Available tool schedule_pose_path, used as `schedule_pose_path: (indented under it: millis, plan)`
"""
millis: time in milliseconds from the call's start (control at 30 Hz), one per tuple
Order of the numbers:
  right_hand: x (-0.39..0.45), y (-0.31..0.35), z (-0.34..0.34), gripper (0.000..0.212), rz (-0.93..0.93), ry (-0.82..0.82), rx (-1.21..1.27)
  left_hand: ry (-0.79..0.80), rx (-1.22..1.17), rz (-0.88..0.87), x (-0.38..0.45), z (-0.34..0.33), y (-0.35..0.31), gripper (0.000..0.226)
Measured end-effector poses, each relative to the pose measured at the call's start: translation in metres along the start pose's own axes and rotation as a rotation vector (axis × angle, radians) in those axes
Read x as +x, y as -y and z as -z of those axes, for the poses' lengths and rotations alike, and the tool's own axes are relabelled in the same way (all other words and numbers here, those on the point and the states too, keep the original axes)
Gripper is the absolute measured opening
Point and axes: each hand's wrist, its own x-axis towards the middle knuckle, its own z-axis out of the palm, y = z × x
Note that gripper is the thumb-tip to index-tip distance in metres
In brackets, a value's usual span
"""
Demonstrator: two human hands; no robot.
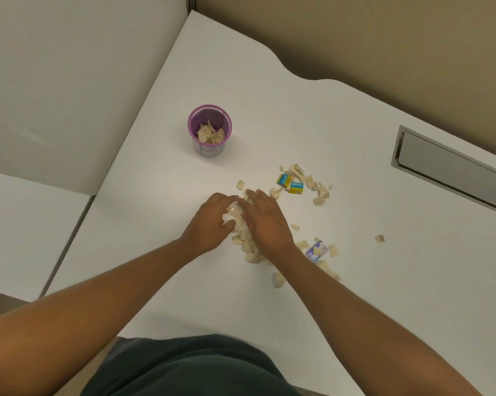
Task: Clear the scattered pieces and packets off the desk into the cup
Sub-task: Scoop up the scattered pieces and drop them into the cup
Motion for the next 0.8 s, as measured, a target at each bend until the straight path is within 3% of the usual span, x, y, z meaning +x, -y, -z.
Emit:
schedule_pose_path:
  millis: [67, 167, 233, 367, 433, 533, 700, 800]
  plan:
    - [-0.009, -0.012, 0.011, 0.043, -0.03, -0.119, 0.109, -0.024, -0.007, -0.023, 0.0, -0.002, 0.002, 0.058]
    - [-0.007, -0.046, 0.042, 0.044, -0.233, -0.32, 0.217, -0.137, 0.114, -0.057, 0.003, 0.003, 0.002, 0.06]
    - [0.004, -0.073, 0.063, 0.049, -0.28, -0.258, 0.149, -0.147, 0.218, -0.075, 0.009, 0.011, -0.005, 0.068]
    - [0.023, -0.107, 0.082, 0.071, -0.133, 0.124, -0.128, 0.037, 0.472, -0.16, 0.031, 0.021, -0.027, 0.085]
    - [0.025, -0.116, 0.081, 0.068, -0.138, 0.22, -0.194, 0.113, 0.564, -0.191, 0.041, 0.021, -0.035, 0.085]
    - [0.013, -0.126, 0.073, 0.057, -0.242, 0.213, -0.166, 0.15, 0.565, -0.2, 0.046, 0.02, -0.038, 0.077]
    - [-0.036, -0.11, 0.045, 0.047, -0.512, 0.07, -0.103, 0.085, 0.369, -0.095, 0.028, 0.015, -0.026, 0.058]
    - [-0.058, -0.076, 0.028, 0.041, -0.523, 0.006, -0.081, 0.042, 0.256, -0.055, 0.01, 0.006, -0.02, 0.051]
